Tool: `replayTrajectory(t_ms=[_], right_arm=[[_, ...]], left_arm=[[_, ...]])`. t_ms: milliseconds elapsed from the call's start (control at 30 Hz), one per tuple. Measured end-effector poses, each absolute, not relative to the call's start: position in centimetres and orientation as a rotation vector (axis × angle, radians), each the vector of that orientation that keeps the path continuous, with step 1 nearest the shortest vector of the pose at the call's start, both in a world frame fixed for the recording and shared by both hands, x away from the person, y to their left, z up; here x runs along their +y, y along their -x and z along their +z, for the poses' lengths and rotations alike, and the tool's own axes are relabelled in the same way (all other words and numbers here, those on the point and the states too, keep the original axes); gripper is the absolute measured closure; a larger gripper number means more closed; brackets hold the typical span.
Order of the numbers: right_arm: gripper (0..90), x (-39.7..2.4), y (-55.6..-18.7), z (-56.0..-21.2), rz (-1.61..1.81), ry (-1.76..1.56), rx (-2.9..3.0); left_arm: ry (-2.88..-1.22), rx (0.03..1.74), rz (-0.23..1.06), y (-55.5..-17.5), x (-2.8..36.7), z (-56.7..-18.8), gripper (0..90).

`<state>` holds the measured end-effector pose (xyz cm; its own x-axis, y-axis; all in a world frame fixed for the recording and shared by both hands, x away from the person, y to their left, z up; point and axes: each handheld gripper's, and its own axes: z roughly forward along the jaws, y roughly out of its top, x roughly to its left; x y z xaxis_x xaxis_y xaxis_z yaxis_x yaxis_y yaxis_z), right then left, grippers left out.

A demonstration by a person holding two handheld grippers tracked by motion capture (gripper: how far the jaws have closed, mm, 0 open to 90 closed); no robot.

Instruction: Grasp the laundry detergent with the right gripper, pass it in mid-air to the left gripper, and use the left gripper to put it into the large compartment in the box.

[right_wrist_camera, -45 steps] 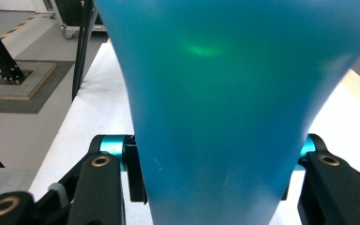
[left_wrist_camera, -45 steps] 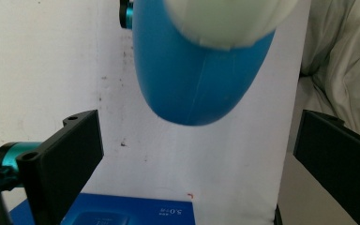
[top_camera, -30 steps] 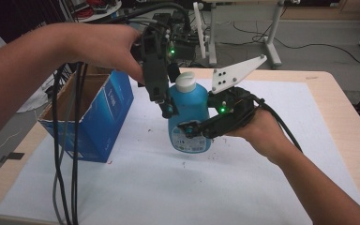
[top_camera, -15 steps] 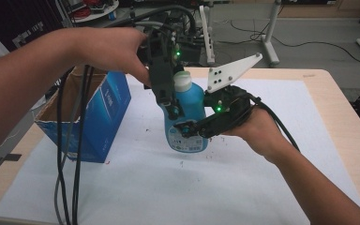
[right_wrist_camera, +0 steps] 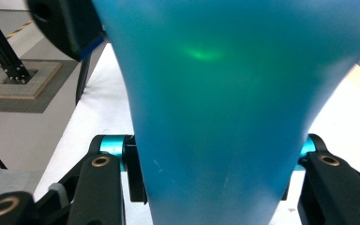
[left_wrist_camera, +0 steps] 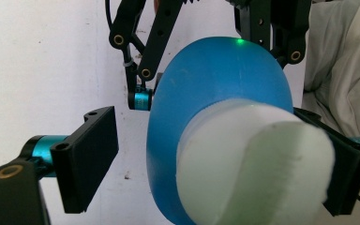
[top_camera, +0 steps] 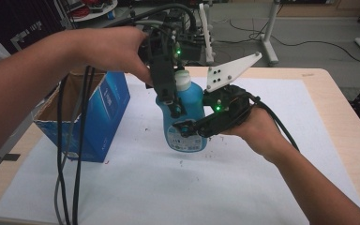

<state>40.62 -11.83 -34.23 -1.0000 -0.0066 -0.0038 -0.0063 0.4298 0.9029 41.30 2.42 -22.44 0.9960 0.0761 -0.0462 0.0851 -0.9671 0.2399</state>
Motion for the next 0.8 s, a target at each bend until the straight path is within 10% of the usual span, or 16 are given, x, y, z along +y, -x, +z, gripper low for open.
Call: replayTrajectory(t_ms=[800], right_arm=[[46.6,-11.74,-40.56,-34.19,-1.687,-0.015,-2.650]], left_arm=[[-2.905,0.076,-0.082,-41.22,2.13,-22.75,28.6]])
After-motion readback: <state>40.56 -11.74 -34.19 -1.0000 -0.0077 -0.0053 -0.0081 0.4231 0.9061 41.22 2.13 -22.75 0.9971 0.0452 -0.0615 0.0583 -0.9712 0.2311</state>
